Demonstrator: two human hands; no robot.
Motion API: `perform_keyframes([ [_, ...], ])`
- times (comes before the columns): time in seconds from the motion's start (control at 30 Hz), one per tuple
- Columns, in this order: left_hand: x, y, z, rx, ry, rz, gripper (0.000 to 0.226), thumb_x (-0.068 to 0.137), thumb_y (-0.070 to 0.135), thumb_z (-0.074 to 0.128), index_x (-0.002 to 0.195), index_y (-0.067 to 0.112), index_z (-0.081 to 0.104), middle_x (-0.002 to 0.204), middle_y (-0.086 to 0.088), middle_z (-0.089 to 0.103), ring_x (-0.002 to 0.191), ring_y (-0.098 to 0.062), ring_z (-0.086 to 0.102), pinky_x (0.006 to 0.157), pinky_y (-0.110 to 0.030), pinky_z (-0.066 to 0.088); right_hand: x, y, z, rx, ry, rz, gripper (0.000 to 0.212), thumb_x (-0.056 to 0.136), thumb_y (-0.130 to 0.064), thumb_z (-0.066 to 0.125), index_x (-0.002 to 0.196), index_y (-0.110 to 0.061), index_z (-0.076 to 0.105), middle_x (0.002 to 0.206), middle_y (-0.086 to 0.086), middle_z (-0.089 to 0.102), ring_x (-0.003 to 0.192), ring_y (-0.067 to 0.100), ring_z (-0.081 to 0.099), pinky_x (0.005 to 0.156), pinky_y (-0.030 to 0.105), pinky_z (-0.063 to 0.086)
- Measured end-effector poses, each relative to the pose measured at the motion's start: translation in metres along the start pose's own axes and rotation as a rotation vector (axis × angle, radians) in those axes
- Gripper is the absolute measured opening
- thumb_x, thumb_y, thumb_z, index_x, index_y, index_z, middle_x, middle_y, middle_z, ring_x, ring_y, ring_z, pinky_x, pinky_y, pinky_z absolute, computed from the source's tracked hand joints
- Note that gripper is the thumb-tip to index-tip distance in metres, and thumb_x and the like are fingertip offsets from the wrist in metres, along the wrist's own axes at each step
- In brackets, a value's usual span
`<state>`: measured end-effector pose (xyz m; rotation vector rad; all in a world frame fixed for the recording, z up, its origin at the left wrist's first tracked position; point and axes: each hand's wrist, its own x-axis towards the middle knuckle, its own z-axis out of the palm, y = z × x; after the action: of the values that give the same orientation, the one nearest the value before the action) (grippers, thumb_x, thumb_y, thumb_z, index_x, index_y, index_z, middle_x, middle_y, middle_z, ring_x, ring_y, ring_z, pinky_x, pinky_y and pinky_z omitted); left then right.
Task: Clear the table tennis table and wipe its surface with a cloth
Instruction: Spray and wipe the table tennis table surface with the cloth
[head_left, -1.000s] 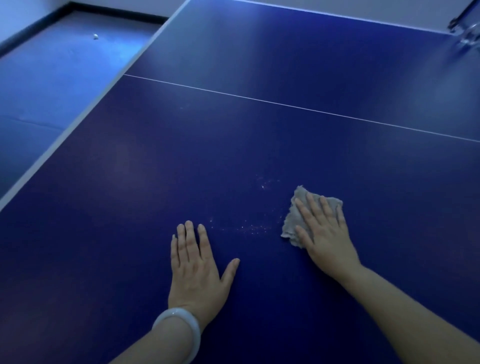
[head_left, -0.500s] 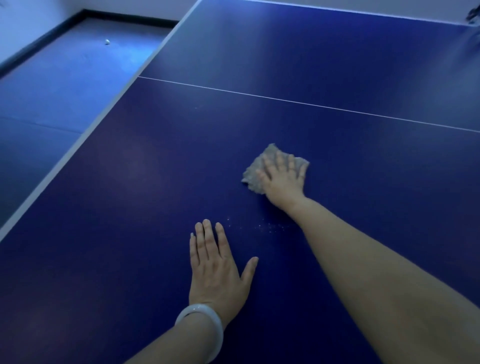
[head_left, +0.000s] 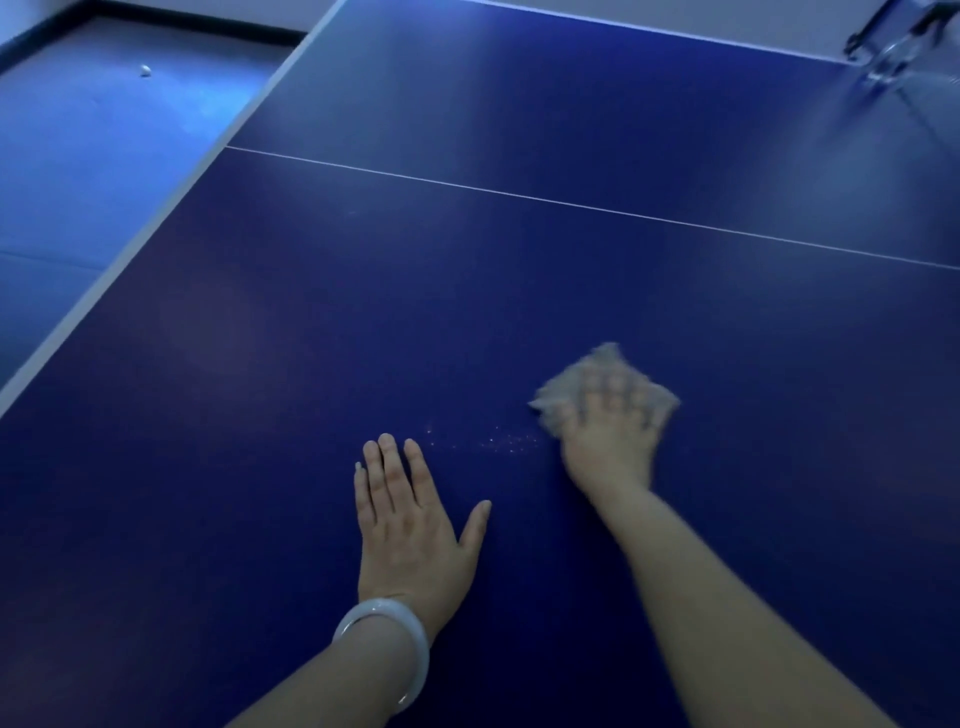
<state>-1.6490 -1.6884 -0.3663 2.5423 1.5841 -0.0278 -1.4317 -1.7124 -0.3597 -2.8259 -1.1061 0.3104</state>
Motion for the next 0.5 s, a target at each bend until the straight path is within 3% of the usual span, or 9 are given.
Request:
perform_keyframes([
  [0.07, 0.000, 0.000, -0.002, -0.010, -0.003, 0.006, 0.101, 0.084, 0.074, -0.002, 0.153, 0.000, 0.006, 0.160, -0.024, 0.001, 0.150, -0.033, -0.007, 0.122, -0.048, 0.001, -0.021, -0.029, 0.009, -0.037, -0.044, -0.344, 0.062, 0.100, -0.056, 0.015, 0.154, -0.035, -0.005, 0.160, -0.007, -0.020, 0.148, 0.023, -0.021, 0.114, 0.053, -0.023],
  [0.13, 0.000, -0.001, -0.002, -0.018, 0.000, 0.006, 0.102, 0.083, 0.075, -0.002, 0.153, 0.001, 0.004, 0.161, -0.023, -0.001, 0.149, -0.032, -0.008, 0.122, -0.048, 0.000, -0.023, -0.018, 0.005, -0.077, -0.092, -0.513, 0.062, 0.098, -0.059, 0.014, 0.153, -0.039, -0.005, 0.160, -0.011, -0.020, 0.148, 0.017, -0.022, 0.116, 0.050, -0.020],
  [0.2, 0.000, -0.001, -0.002, -0.021, -0.001, 0.002, 0.102, 0.083, 0.075, -0.003, 0.153, 0.001, 0.001, 0.161, -0.023, -0.003, 0.149, -0.032, -0.011, 0.122, -0.047, -0.003, -0.011, 0.025, -0.003, -0.090, -0.075, -0.398, 0.061, 0.100, -0.055, 0.018, 0.154, -0.037, -0.003, 0.161, -0.011, -0.017, 0.149, 0.017, -0.017, 0.118, 0.051, -0.014],
  [0.3, 0.000, 0.000, -0.001, -0.033, 0.006, -0.004, 0.101, 0.084, 0.075, -0.001, 0.152, 0.001, 0.000, 0.160, -0.023, -0.001, 0.149, -0.033, -0.010, 0.122, -0.048, -0.002, -0.015, 0.100, -0.017, -0.012, -0.004, 0.120, 0.061, 0.101, -0.054, 0.014, 0.156, -0.031, 0.000, 0.164, -0.001, -0.008, 0.151, 0.024, -0.006, 0.119, 0.056, -0.004],
  [0.37, 0.000, 0.001, -0.001, -0.036, -0.001, -0.010, 0.100, 0.085, 0.075, 0.001, 0.152, 0.000, 0.001, 0.160, -0.024, 0.001, 0.149, -0.034, -0.008, 0.122, -0.048, -0.001, -0.040, 0.119, -0.019, 0.054, 0.010, 0.339, 0.064, 0.098, -0.058, 0.007, 0.156, -0.032, -0.001, 0.164, 0.000, -0.007, 0.151, 0.024, -0.007, 0.118, 0.057, -0.005],
  [0.43, 0.000, 0.001, -0.003, -0.033, -0.002, -0.009, 0.100, 0.086, 0.074, 0.004, 0.152, -0.001, 0.004, 0.160, -0.025, 0.003, 0.149, -0.035, -0.005, 0.122, -0.049, 0.001, -0.069, 0.101, -0.010, 0.062, 0.036, 0.367, 0.065, 0.096, -0.058, 0.003, 0.155, -0.032, -0.005, 0.164, 0.001, -0.009, 0.150, 0.023, -0.010, 0.118, 0.057, -0.007],
  [0.5, 0.000, 0.002, -0.006, -0.026, -0.009, -0.007, 0.100, 0.086, 0.073, 0.002, 0.152, -0.001, 0.003, 0.160, -0.025, 0.001, 0.149, -0.035, -0.008, 0.122, -0.049, 0.000, -0.092, 0.062, 0.001, 0.039, 0.047, 0.270, 0.065, 0.095, -0.058, -0.003, 0.154, -0.032, -0.012, 0.163, 0.001, -0.013, 0.150, 0.024, -0.012, 0.118, 0.056, -0.008],
])
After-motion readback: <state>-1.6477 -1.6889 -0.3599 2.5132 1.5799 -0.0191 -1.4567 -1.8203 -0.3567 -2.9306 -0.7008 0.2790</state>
